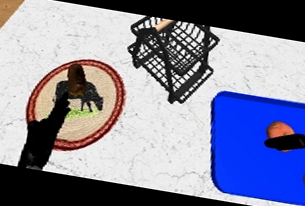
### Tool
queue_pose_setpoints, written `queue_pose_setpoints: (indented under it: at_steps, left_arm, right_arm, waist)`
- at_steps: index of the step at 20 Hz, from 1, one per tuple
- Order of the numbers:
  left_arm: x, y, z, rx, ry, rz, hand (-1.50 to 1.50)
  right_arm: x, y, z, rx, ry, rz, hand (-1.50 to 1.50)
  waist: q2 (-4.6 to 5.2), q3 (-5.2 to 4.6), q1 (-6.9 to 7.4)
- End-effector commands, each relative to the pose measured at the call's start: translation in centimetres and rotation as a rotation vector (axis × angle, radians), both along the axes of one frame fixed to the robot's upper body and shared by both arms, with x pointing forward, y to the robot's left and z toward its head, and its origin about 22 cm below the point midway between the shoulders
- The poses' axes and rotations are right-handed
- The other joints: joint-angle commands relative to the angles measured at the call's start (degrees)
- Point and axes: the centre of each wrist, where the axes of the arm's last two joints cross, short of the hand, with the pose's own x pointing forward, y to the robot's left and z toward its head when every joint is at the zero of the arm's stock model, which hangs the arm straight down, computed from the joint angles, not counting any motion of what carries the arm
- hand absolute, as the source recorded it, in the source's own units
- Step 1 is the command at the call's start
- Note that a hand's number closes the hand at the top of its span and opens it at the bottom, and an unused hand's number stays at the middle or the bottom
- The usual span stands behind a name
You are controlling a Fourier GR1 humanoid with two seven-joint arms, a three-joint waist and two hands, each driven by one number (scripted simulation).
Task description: Pick the squash from the tray and place it in the tiered basket
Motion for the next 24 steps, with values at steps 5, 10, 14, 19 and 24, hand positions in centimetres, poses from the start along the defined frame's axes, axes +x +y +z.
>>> queue_pose_setpoints:
  at_steps: [5,10,14,19,24]
  left_arm:
    - [0.7,1.1,0.2,0.004,-0.001,0.005,0.0]
    - [0.6,1.3,-1.4,-0.002,0.022,0.002,0.0]
    - [0.8,1.6,-0.6,-0.01,-0.002,0.012,0.0]
    - [-0.2,0.6,0.5,0.013,-0.01,0.008,0.0]
    - [0.3,2.4,1.3,0.003,0.0,0.01,0.0]
  right_arm:
    - [1.3,-1.2,-1.3,0.025,0.243,-0.078,-1.5]
    - [4.0,0.0,-1.0,0.057,0.252,-0.074,-1.5]
    - [4.2,-0.5,0.1,0.067,0.264,-0.071,-1.5]
    - [3.9,0.3,-1.7,0.072,0.299,-0.078,-1.5]
    - [4.1,-3.4,-3.0,0.127,0.339,-0.08,-1.5]
  waist:
    - [0.03,-0.01,-0.11]
    - [0.11,-0.02,0.09]
    - [0.05,-0.01,0.11]
    - [-0.05,0.01,0.07]
    - [0.0,0.03,0.12]
